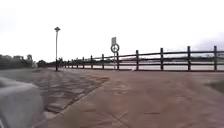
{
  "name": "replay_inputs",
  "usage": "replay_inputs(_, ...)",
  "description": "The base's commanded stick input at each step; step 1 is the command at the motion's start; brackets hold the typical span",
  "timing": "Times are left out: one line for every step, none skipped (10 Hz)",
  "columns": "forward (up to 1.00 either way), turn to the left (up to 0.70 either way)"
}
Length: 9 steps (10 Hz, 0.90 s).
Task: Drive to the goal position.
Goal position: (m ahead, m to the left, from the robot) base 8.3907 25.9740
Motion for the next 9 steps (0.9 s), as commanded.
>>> replay_inputs(1.00,0.00)
replay_inputs(1.00,0.00)
replay_inputs(1.00,0.00)
replay_inputs(1.00,0.40)
replay_inputs(1.00,0.40)
replay_inputs(1.00,0.40)
replay_inputs(1.00,0.40)
replay_inputs(1.00,0.40)
replay_inputs(1.00,0.40)
